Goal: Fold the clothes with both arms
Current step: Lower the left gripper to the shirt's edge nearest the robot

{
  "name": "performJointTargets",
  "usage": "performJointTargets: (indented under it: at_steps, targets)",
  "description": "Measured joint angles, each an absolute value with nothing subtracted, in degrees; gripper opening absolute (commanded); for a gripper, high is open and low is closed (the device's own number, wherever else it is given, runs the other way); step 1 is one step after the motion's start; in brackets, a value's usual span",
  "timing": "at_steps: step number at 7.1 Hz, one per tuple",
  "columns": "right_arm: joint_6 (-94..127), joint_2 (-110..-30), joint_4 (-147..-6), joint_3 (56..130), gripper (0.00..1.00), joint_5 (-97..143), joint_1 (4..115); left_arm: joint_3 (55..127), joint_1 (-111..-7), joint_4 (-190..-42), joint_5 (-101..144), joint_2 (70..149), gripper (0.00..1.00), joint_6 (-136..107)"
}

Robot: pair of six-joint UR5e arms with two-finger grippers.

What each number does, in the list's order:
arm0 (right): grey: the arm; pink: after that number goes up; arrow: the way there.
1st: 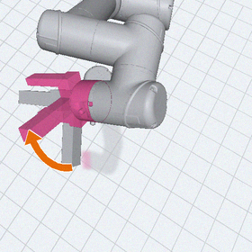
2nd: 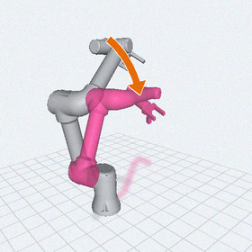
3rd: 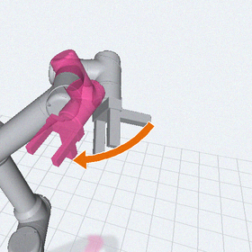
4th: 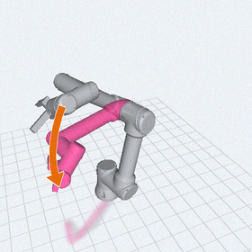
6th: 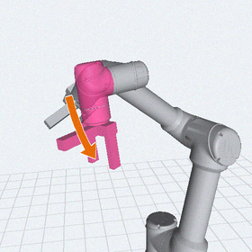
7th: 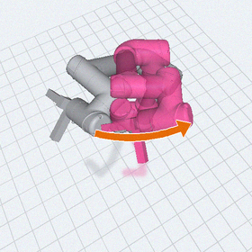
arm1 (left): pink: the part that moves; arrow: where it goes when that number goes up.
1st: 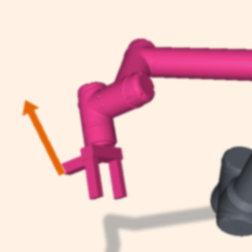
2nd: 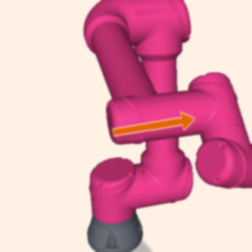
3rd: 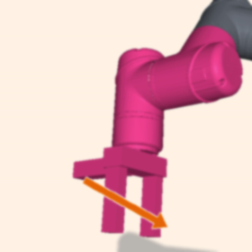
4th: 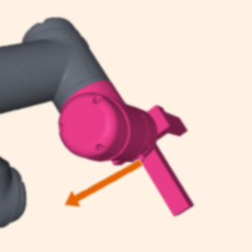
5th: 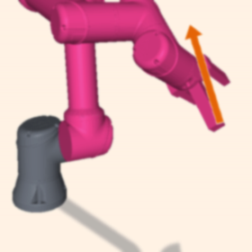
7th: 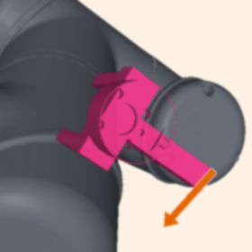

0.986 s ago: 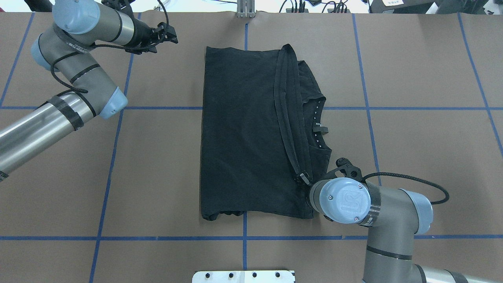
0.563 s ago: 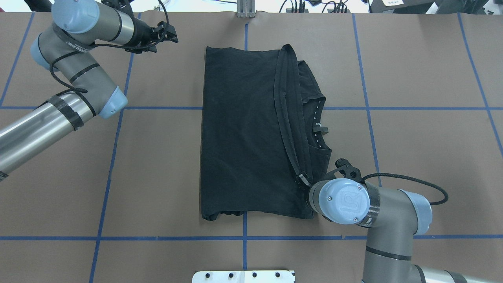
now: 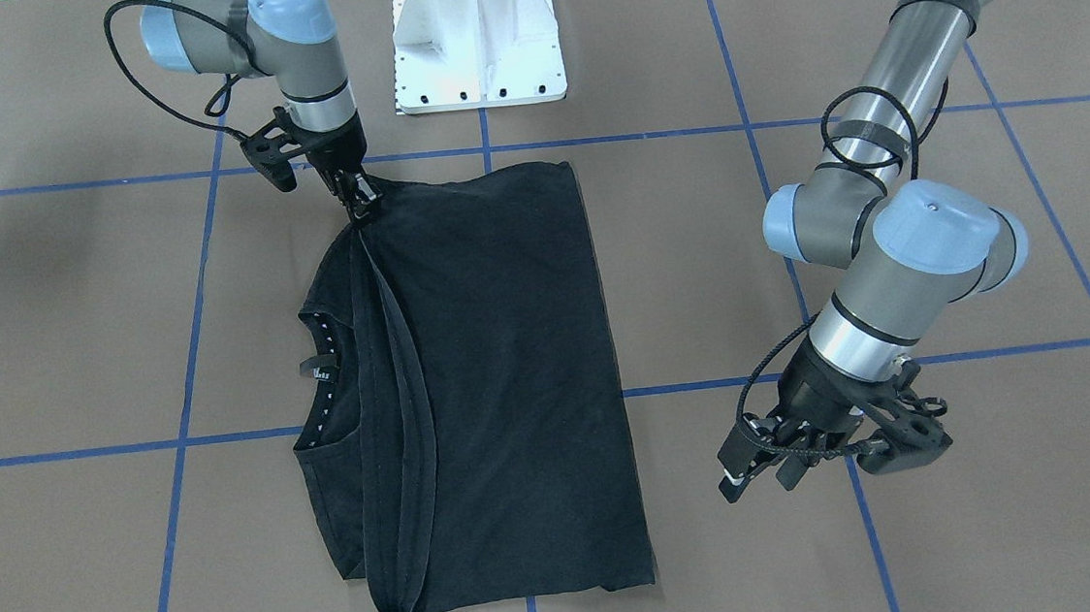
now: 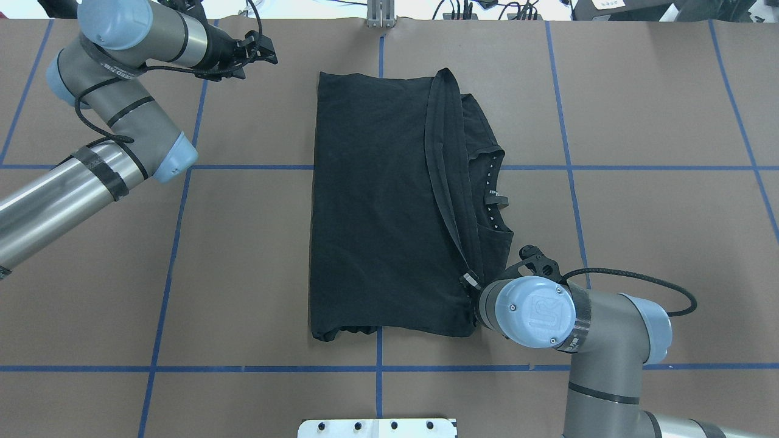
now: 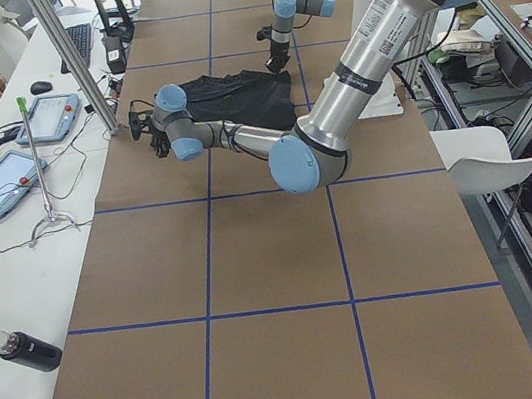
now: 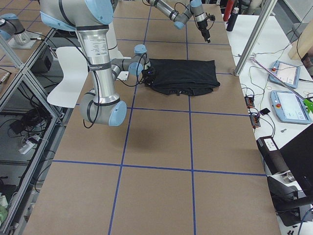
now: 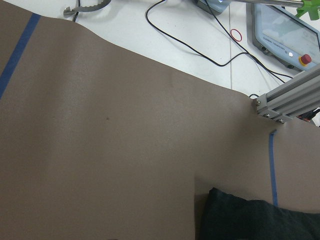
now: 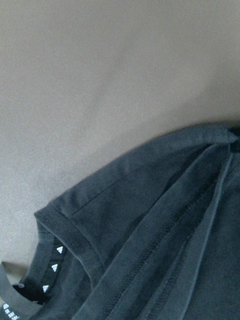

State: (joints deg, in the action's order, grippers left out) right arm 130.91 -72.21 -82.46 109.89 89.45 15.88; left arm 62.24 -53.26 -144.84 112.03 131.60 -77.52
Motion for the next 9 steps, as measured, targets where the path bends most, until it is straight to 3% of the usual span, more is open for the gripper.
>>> performJointTargets:
  at_steps: [3,6,9]
  targets:
    - [130.8,-72.7,-82.5,112.1,0.00,90.1,16.1,65.3,-53.2,-145.0,112.2,129.7,0.85,-78.0]
    - [130.7,-75.5,-82.5,117.0,0.00,90.2,16.3,83.9,-46.2,-145.2,111.2,118.6,0.99,-92.0]
    - [130.7,-76.3,-82.5,118.7,0.00,90.1,16.2,97.1,-33.6,-145.0,106.3,110.9,1.00,-105.5]
